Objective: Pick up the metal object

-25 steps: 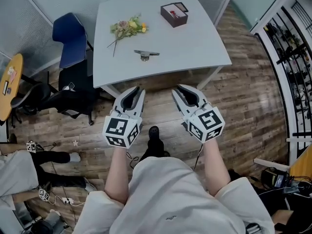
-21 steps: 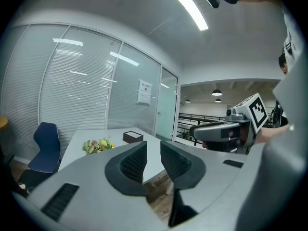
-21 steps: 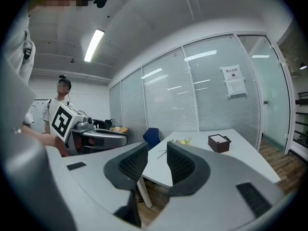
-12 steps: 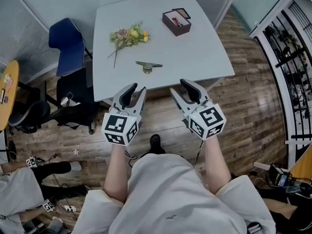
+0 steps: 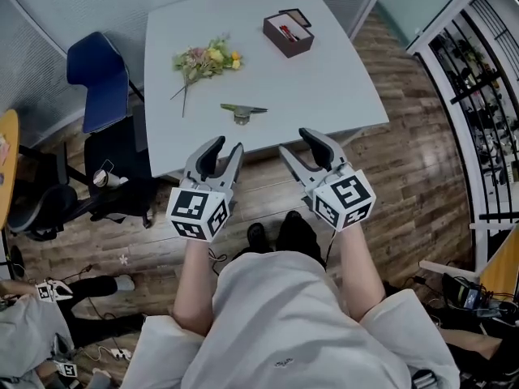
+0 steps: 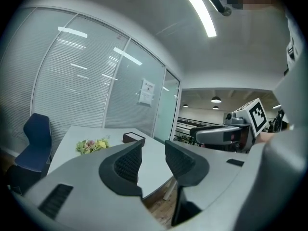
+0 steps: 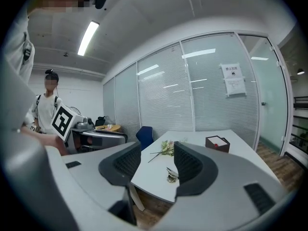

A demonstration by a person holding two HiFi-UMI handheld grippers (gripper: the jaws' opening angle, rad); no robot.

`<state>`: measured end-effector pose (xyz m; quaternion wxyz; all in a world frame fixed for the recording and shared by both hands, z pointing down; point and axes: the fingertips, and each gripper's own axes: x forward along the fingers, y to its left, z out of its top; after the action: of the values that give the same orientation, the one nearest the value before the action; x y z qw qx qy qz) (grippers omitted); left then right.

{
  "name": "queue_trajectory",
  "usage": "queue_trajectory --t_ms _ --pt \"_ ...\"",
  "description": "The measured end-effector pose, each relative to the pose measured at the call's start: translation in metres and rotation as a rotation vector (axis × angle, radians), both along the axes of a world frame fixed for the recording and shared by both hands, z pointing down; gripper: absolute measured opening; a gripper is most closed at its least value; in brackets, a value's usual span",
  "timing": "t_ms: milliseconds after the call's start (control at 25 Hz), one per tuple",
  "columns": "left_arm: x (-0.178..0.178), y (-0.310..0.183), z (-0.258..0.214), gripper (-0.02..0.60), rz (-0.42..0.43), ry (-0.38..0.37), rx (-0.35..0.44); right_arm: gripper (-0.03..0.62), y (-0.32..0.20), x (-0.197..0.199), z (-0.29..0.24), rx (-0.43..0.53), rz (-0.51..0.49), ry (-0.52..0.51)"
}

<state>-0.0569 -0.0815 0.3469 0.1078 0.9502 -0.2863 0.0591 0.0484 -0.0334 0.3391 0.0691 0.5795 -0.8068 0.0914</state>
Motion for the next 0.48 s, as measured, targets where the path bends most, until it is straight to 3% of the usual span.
queue_trajectory --t_ms 480 --pt "0.006 -0.036 0.028 0.161 -0.061 -0.006 -0.098 0.21 -0.055 0.01 0.019 -0.049 -0.074 -0.019"
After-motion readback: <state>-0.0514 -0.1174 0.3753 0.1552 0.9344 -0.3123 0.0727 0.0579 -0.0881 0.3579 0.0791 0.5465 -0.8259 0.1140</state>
